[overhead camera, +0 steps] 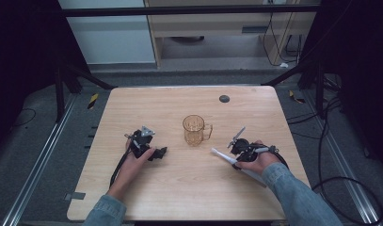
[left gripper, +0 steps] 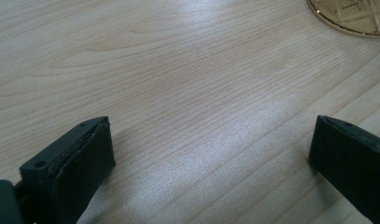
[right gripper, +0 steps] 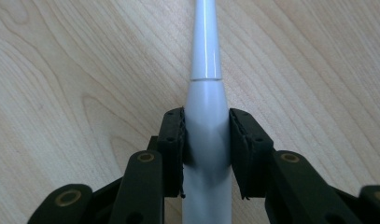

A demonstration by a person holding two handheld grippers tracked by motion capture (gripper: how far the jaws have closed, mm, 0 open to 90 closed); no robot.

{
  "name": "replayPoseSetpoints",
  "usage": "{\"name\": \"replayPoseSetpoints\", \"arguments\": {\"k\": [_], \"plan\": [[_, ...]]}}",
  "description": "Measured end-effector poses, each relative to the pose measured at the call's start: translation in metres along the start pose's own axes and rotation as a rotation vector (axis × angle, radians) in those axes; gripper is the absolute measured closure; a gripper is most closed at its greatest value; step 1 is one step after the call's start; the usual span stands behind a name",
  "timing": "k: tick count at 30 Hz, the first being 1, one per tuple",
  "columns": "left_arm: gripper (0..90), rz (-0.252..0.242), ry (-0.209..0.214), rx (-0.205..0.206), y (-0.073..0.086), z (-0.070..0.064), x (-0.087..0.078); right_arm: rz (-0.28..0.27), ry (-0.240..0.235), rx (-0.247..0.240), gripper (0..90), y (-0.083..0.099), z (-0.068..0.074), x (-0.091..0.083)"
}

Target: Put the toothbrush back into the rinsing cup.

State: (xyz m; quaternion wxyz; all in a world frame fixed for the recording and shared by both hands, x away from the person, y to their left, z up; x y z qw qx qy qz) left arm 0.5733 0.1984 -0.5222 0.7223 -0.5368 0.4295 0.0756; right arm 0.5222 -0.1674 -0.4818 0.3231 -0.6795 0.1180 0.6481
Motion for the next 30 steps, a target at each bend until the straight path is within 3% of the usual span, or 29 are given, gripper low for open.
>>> {"name": "replayPoseSetpoints", "arguments": {"k": [16, 23, 27, 30], "plan": [[0.0, 0.0, 0.0, 0.0, 0.0, 0.0, 0.0, -0.076, 0.004, 0.056, 67.3, -0.003, -0.011, -0.033], [0.0, -0.002, 0.0, -0.003, 0.0, 0.0, 0.0, -0.159, 0.02, 0.089, 67.4, -0.006, -0.018, -0.064], [0.0, -0.002, 0.0, -0.003, 0.0, 0.0, 0.0, -0.223, 0.031, 0.089, 67.4, -0.013, -0.019, -0.085], [0.0, -0.002, 0.0, -0.003, 0.0, 0.0, 0.0, -0.247, 0.029, 0.079, 67.4, -0.019, -0.02, -0.092]]}}
Point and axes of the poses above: each handheld gripper's, and its own axes: x roughly forward along the jaws, y roughly out of its underside, z roughly to its left, the point moved 2 cm from there along x, roughly forward along the jaws, and after that the axes turned 3 degrees about -y, right-handed, at the moved point
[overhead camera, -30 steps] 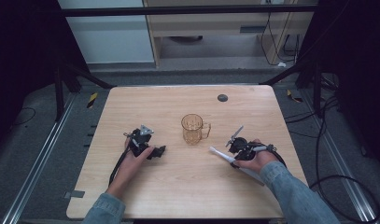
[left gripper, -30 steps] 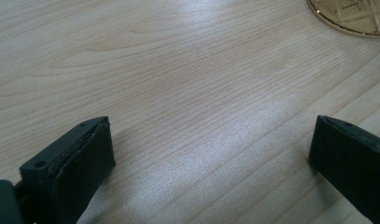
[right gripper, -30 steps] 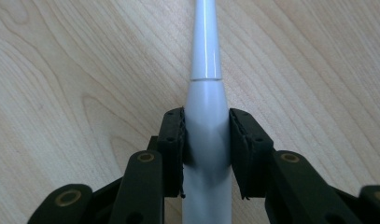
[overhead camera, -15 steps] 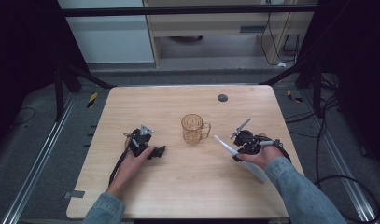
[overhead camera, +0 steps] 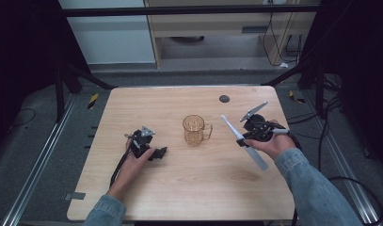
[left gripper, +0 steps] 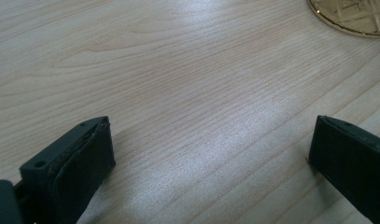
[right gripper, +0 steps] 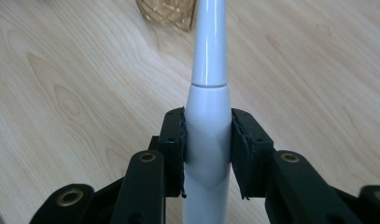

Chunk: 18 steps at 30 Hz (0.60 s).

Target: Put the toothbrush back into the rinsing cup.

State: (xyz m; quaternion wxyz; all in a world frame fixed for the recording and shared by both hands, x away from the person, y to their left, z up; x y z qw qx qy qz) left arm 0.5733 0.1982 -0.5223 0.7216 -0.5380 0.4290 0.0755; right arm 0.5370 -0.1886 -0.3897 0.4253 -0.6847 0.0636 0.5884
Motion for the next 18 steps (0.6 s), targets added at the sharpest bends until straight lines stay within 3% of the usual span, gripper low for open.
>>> {"name": "replayPoseSetpoints", "arguments": {"k": [6, 9, 18], "plan": [[0.0, 0.0, -0.001, -0.001, 0.0, 0.0, 0.0, -0.094, 0.007, 0.017, 67.4, -0.016, -0.002, -0.004], [0.0, 0.0, -0.002, -0.002, 0.0, 0.0, 0.0, -0.168, 0.009, 0.02, 67.4, -0.024, -0.002, -0.005], [0.0, 0.0, -0.002, 0.0, 0.0, 0.0, 0.0, -0.305, 0.055, 0.063, 67.4, -0.037, 0.002, -0.003]]}}
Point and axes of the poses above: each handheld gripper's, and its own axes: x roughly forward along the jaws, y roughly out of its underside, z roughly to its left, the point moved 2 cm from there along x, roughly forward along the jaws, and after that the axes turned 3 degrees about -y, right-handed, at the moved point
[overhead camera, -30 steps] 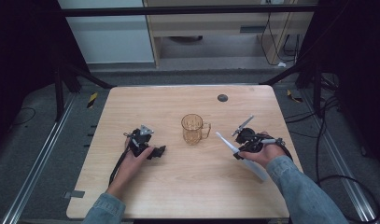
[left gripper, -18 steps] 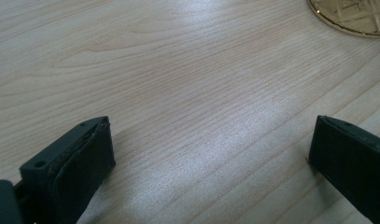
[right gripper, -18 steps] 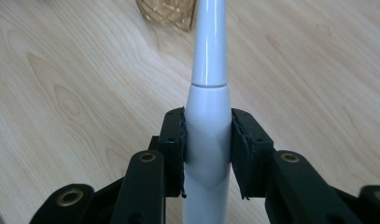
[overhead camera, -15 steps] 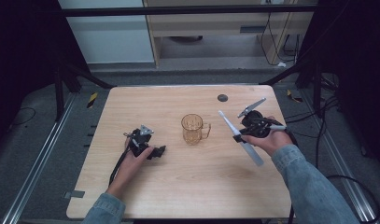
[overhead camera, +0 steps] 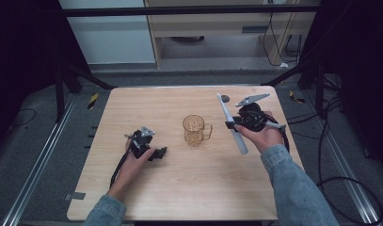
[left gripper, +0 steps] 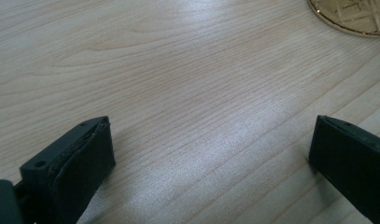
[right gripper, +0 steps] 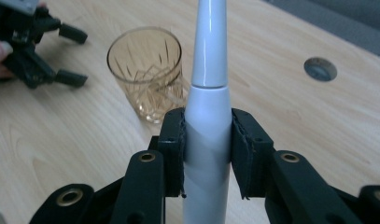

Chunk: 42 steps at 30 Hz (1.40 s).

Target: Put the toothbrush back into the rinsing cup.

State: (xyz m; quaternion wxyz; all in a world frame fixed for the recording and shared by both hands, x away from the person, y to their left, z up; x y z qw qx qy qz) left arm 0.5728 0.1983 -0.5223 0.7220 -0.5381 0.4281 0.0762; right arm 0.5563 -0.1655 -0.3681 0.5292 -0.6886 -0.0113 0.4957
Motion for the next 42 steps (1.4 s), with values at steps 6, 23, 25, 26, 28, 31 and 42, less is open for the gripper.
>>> {"name": "replayPoseSetpoints", "arguments": {"k": [6, 23, 25, 26, 28, 31, 42], "plan": [[0.0, 0.0, 0.0, 0.001, 0.0, 0.0, 0.0, -0.085, 0.033, 0.004, 67.3, -0.011, 0.01, 0.004], [0.0, 0.001, -0.003, -0.003, 0.0, 0.0, 0.0, -0.196, 0.151, 0.028, 67.3, -0.02, 0.031, 0.007], [0.0, 0.001, -0.003, -0.003, 0.0, 0.0, 0.0, -0.209, 0.161, 0.033, 67.3, -0.021, 0.031, 0.007], [0.0, 0.001, -0.003, -0.003, 0.0, 0.0, 0.0, -0.214, 0.164, 0.037, 67.3, -0.021, 0.031, 0.007], [0.0, 0.001, -0.003, -0.003, 0.0, 0.0, 0.0, -0.224, 0.176, 0.047, 67.3, -0.022, 0.031, 0.008], [0.0, 0.0, -0.003, -0.004, 0.0, 0.0, 0.0, -0.251, 0.195, 0.066, 67.3, -0.024, 0.032, 0.008], [0.0, -0.001, -0.013, -0.011, 0.0, -0.001, 0.0, -0.321, 0.268, 0.106, 67.3, -0.045, 0.034, 0.012]]}}
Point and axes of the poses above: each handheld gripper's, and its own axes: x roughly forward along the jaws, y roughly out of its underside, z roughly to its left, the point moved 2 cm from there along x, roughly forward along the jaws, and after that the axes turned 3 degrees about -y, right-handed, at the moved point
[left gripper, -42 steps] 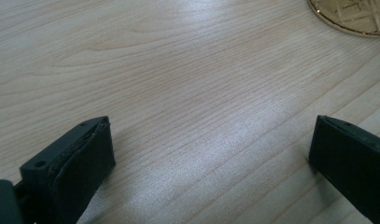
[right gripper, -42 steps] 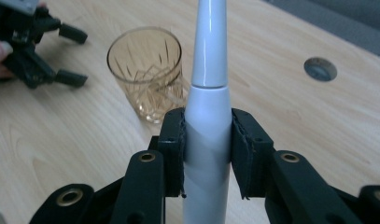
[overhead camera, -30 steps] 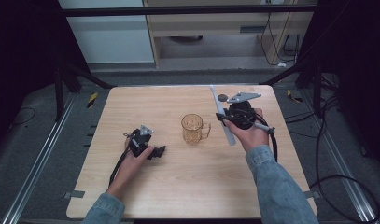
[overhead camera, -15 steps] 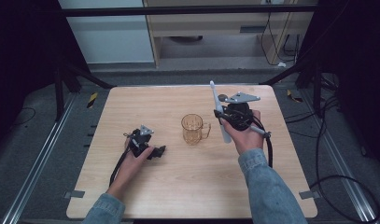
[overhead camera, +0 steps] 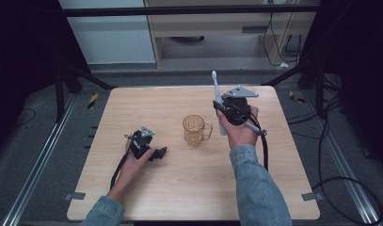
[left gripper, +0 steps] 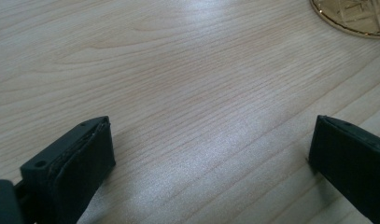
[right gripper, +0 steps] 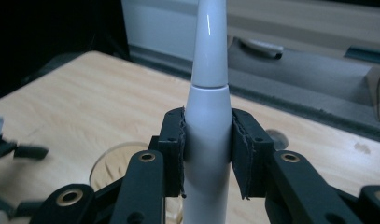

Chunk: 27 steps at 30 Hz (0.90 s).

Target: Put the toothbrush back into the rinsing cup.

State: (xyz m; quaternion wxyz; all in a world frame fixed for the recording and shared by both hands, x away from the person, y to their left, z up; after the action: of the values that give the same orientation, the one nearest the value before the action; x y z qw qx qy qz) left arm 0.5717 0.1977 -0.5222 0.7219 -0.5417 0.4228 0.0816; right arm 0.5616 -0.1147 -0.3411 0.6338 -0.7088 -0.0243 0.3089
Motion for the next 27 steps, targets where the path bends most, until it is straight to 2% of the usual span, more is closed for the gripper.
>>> {"name": "replayPoseSetpoints", "arguments": {"k": [4, 8, 14, 21, 27], "plan": [[0.0, 0.0, -0.012, -0.013, 0.0, -0.001, 0.0, -0.044, 0.041, 0.01, 67.3, -0.012, 0.003, 0.0], [0.0, 0.0, -0.016, -0.018, -0.001, -0.002, 0.001, -0.071, 0.061, 0.028, 67.3, -0.02, 0.008, 0.003], [0.0, 0.003, -0.024, -0.021, -0.002, -0.002, 0.001, -0.117, 0.086, 0.034, 67.3, -0.03, 0.023, 0.013], [0.0, 0.005, -0.024, -0.022, -0.001, -0.002, 0.001, -0.167, 0.113, 0.067, 67.2, -0.032, 0.035, 0.015], [0.0, 0.003, -0.022, -0.021, -0.001, -0.001, 0.001, -0.19, 0.124, 0.071, 67.3, -0.032, 0.044, 0.023]]}}
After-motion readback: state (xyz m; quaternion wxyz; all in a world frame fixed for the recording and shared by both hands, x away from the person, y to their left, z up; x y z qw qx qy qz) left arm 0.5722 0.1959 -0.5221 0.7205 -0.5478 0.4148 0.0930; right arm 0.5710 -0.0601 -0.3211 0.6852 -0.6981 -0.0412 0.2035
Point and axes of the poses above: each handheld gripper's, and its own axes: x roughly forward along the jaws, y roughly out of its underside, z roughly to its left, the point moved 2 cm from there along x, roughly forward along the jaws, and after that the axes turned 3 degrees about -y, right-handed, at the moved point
